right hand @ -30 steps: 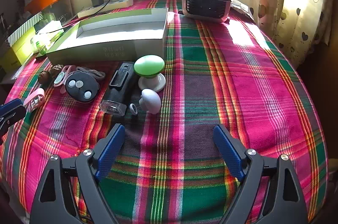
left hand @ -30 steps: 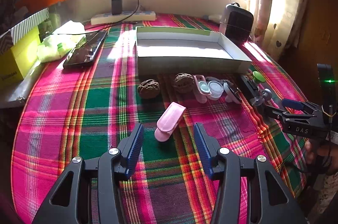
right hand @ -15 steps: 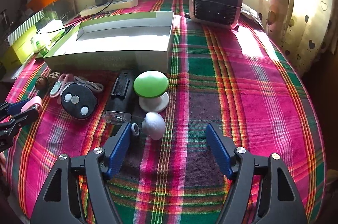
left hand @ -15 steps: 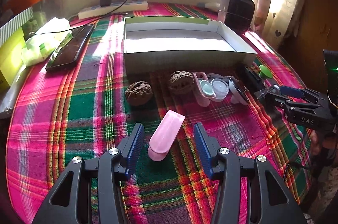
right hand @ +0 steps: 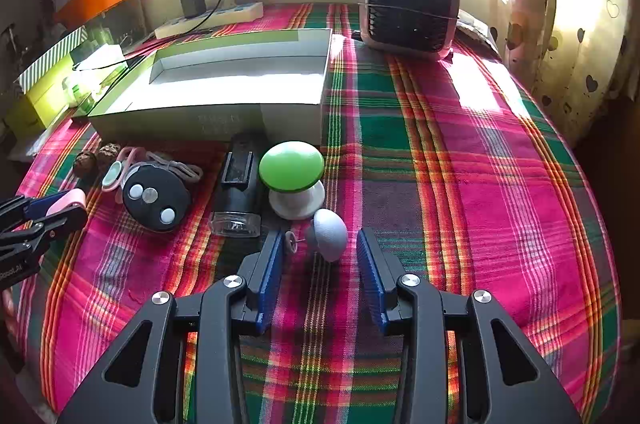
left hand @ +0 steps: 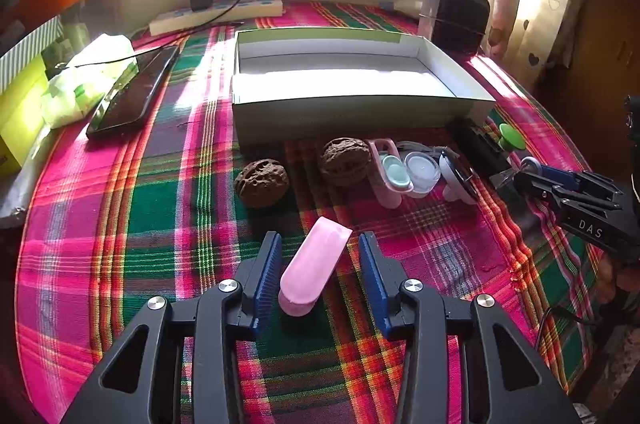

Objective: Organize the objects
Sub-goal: 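Close the left gripper on the pink clip while the right gripper grasps the white knob, then carry the pink clip into the white box while the right gripper carries the white knob there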

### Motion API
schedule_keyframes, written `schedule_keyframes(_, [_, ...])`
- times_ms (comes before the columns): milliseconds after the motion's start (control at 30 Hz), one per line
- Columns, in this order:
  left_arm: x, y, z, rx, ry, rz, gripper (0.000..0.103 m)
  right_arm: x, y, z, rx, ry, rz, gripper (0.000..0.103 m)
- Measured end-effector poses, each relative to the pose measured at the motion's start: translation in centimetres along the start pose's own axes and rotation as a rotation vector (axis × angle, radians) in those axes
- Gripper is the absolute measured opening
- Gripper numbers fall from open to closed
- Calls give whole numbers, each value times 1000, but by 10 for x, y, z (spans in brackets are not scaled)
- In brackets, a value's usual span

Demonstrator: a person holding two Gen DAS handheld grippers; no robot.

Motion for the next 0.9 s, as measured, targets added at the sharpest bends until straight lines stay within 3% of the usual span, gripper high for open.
schedule_keyframes(233, [1, -1, -2, 9, 13, -2, 16, 0, 0, -1, 3, 1, 2, 33])
schedule_keyframes(900, [5, -3, -4, 7, 27, 5, 16, 1, 2, -3, 18, -7, 2, 33])
Point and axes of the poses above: each gripper's, at about its wrist camera, not at the fingertips, and y roughly against the way its jaws point, z to its right, x to its top, the point moved 4 cm from there along -y, roughly the way its jaws point, and after that the axes turned 14 degrees about z, right-handed, at the moved point
